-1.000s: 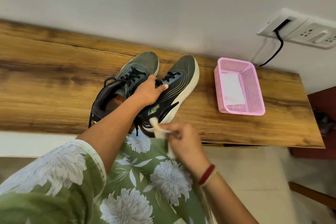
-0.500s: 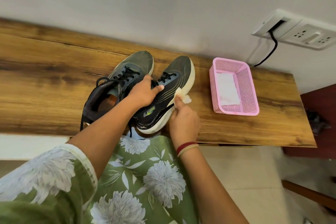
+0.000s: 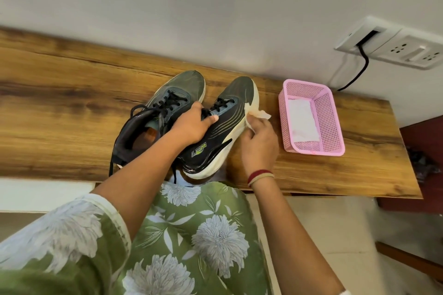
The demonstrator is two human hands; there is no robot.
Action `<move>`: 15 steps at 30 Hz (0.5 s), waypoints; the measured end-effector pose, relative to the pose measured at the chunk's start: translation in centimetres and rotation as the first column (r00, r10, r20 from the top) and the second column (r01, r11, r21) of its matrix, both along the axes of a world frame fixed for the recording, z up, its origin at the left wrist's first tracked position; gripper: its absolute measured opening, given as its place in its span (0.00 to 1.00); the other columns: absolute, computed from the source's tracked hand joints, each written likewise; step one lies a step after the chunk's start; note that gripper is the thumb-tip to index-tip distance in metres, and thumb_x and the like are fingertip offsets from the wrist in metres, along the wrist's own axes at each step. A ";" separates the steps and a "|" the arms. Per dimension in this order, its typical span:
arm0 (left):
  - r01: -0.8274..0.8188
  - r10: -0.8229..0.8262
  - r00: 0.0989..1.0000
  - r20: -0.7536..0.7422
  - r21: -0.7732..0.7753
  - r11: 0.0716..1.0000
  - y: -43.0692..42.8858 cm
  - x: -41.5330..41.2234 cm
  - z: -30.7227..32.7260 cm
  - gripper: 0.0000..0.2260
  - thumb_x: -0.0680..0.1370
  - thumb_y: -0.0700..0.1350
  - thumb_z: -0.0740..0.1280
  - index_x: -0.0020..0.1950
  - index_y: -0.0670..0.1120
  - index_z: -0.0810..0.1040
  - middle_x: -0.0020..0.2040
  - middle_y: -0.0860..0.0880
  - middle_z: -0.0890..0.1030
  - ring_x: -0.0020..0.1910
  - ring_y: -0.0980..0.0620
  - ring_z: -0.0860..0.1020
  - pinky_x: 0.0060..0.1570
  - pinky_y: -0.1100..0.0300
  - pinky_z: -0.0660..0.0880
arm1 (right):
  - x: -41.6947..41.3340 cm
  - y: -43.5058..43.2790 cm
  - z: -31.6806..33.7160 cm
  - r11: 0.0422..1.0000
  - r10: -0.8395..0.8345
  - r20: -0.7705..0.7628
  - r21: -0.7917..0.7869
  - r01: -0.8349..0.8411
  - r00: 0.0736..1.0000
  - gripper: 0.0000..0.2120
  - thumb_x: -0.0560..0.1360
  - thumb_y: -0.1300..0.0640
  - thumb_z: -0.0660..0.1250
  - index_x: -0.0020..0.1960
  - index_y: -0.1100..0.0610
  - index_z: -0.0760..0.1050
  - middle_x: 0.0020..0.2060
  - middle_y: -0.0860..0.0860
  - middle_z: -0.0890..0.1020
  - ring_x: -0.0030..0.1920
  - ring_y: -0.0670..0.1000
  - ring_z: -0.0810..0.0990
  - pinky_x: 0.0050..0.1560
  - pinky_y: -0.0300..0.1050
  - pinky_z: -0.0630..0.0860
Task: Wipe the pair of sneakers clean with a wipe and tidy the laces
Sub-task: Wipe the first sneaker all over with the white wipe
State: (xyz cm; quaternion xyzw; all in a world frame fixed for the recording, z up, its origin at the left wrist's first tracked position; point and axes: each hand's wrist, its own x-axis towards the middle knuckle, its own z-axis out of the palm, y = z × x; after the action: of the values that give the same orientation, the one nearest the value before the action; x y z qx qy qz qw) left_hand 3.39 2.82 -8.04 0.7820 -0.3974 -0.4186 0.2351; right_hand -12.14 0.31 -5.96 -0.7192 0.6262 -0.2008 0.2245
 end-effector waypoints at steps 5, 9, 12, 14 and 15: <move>0.006 -0.006 1.000 0.028 -0.011 1.000 0.1 -0.3 -0.1 0.15 0.79 0.56 0.62 0.54 0.46 0.62 0.58 0.41 0.76 0.56 0.41 0.75 0.49 0.52 0.70 | 0.3 3.4 0.1 1.000 0.009 0.004 -0.008 -0.009 1.000 0.15 0.76 0.61 0.63 0.61 0.50 0.77 0.55 0.49 0.81 0.52 0.51 0.78 0.53 0.44 0.73; -0.001 0.001 1.000 0.001 -0.011 1.000 0.2 -0.1 0.1 0.16 0.79 0.56 0.61 0.56 0.46 0.63 0.58 0.41 0.75 0.56 0.41 0.74 0.49 0.53 0.70 | -1.1 4.1 1.2 0.969 0.195 0.063 0.140 -0.202 0.979 0.16 0.75 0.65 0.64 0.58 0.50 0.79 0.52 0.45 0.82 0.44 0.46 0.80 0.45 0.36 0.76; 0.000 0.000 1.000 -0.007 -0.014 1.000 0.2 -0.2 0.2 0.16 0.79 0.56 0.61 0.55 0.47 0.62 0.59 0.42 0.75 0.56 0.41 0.75 0.52 0.50 0.72 | -1.9 1.0 2.3 0.954 -0.043 0.397 0.290 -0.081 0.917 0.16 0.74 0.69 0.64 0.55 0.51 0.78 0.53 0.48 0.81 0.46 0.43 0.79 0.46 0.34 0.77; 0.001 -0.001 1.000 -0.001 -0.012 1.000 0.3 -0.3 0.2 0.15 0.79 0.56 0.61 0.54 0.47 0.62 0.59 0.42 0.75 0.55 0.41 0.75 0.52 0.49 0.73 | -2.2 -1.3 2.6 0.974 -0.196 0.475 0.197 0.114 0.858 0.16 0.74 0.68 0.64 0.56 0.53 0.79 0.52 0.48 0.81 0.53 0.47 0.79 0.54 0.35 0.75; 0.000 0.000 1.000 0.004 -0.012 1.000 0.3 -0.3 0.2 0.15 0.79 0.56 0.61 0.54 0.47 0.62 0.58 0.42 0.75 0.55 0.41 0.75 0.52 0.49 0.73 | -2.1 -2.0 2.5 0.981 -0.189 0.425 0.130 0.147 0.885 0.15 0.75 0.67 0.64 0.57 0.54 0.79 0.53 0.48 0.81 0.55 0.47 0.78 0.54 0.31 0.72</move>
State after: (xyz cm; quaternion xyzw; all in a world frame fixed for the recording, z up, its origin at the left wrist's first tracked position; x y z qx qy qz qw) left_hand 3.09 3.08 -7.87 0.7814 -0.4007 -0.4144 0.2390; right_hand -14.29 -1.64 -3.50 -0.5878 0.6287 -0.3453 0.3741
